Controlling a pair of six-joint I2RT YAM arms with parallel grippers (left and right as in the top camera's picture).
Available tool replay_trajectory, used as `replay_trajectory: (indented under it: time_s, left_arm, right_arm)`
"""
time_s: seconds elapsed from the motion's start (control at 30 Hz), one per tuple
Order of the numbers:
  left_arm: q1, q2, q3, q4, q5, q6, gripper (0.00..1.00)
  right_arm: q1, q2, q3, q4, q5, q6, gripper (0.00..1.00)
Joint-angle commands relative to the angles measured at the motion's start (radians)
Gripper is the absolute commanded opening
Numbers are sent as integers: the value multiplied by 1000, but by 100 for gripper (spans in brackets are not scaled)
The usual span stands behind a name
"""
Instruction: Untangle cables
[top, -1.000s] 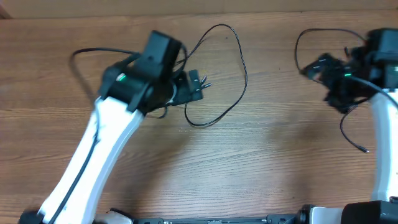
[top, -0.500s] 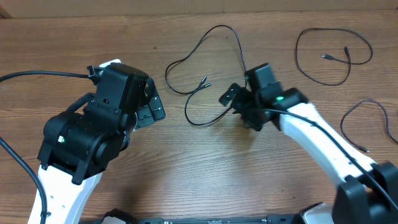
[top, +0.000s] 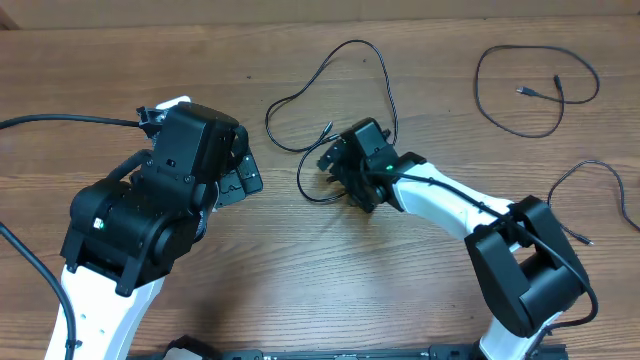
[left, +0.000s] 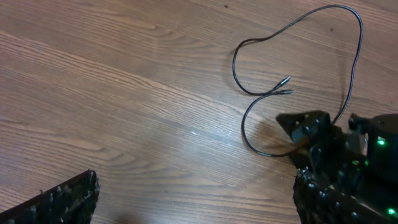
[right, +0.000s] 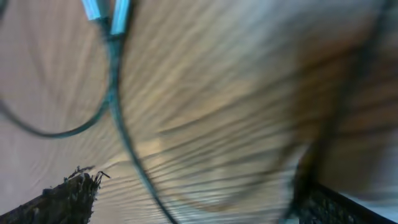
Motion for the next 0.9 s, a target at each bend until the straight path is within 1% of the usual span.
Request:
replay_trajectory:
  time_s: [0.0, 0.27, 0.33, 0.4, 0.43, 0.47, 0.5, 0.53, 0.6, 0.67, 0.73, 0.8, 0.87]
  left_arm:
    - [4, -2, 0, 1, -21, -14, 100]
    - [4, -2, 0, 1, -21, -14, 99]
    - [4, -2, 0, 1, -21, -14, 99]
    - [4, -2, 0, 1, -21, -14, 100]
    - [4, -2, 0, 1, -21, -14, 99]
    - [4, -2, 0, 1, -21, -14, 100]
    - [4, -2, 0, 1, -21, -14, 100]
    - [4, -2, 0, 1, -21, -14, 100]
    - [4, -2, 0, 1, -21, -14, 100]
    - [4, -2, 0, 1, -21, -14, 100]
    - [4, -2, 0, 1, -21, -14, 100]
    - [4, -2, 0, 1, -21, -14, 100]
    - [4, -2, 0, 1, -21, -14, 100]
  right_arm:
    - [28, -4, 2, 63, 98, -60, 100]
    - [27, 13, 2, 179, 241, -233, 100]
    - [27, 13, 2, 175, 295, -265, 84]
    - [26, 13, 2, 143, 327, -290, 61]
    - [26, 13, 2, 114, 343, -289, 51]
    - [26, 13, 2, 92, 351, -289, 38]
    - [26, 13, 2, 68, 359, -289, 27]
    - [26, 13, 2, 53, 361, -289, 18]
    - [26, 12, 6, 31, 370, -290, 9]
    - [25, 12, 32, 2, 376, -325, 4]
    - [25, 7, 79, -49, 377, -387, 4]
    - [25, -2, 146, -145, 418, -441, 4]
    - [25, -10, 244, -322, 542, -446, 4]
